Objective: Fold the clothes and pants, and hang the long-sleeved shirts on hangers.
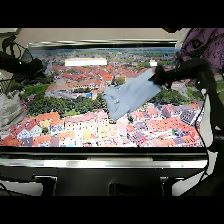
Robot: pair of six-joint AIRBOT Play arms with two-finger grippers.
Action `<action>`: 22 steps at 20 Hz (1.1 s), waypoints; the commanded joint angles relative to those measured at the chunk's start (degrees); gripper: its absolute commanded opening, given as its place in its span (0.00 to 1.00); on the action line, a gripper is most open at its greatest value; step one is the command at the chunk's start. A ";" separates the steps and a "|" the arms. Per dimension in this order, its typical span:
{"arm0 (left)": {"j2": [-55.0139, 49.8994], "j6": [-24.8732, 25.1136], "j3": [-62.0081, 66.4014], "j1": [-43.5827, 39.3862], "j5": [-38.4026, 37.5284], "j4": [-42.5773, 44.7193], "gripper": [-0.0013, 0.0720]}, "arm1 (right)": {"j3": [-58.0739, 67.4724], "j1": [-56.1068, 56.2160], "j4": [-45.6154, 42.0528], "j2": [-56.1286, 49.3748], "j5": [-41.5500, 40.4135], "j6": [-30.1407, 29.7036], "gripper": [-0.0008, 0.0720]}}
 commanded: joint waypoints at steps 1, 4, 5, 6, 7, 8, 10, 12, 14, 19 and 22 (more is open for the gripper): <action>0.00 0.02 -0.02 -0.13 0.00 0.02 0.05 | 8.76 -3.63 -1.97 0.15 -0.04 8.66 0.05; 0.00 0.02 -0.02 -0.13 0.00 0.02 0.05 | 11.87 -7.65 -2.12 0.28 1.60 13.16 0.05; 0.00 0.02 -0.02 -0.11 -0.02 0.02 0.05 | 11.87 -9.20 -2.14 0.63 2.80 14.60 0.05; 0.00 0.02 -0.02 -0.11 -0.02 0.02 0.05 | 11.87 -10.91 -2.16 1.07 4.39 15.56 0.05; 0.00 0.02 -0.02 -0.11 -0.33 0.02 0.04 | 11.87 -12.57 -2.64 1.55 6.05 16.37 0.05; 0.00 0.02 -0.02 -0.11 -0.68 0.04 0.05 | 11.87 -14.43 -3.80 2.12 7.91 17.18 0.05; 0.00 0.15 -0.02 -0.11 -1.88 0.04 0.05 | 11.87 -17.90 -8.55 3.17 10.19 19.63 0.05; 0.00 1.07 -0.02 -0.11 -2.69 0.04 0.04 | 11.87 -21.09 -15.15 3.74 9.44 21.40 0.05; 0.00 1.07 -0.02 -0.11 -2.99 0.04 0.05 | 11.80 -24.24 -21.77 3.80 4.94 24.37 0.05; 0.00 1.07 -0.02 -0.11 -2.99 0.04 0.04 | 7.52 -30.34 -36.52 4.87 -5.95 24.79 0.05; 0.00 1.07 -0.02 -0.11 -2.99 0.04 0.05 | -2.93 -32.59 -42.47 9.22 -7.45 24.37 0.05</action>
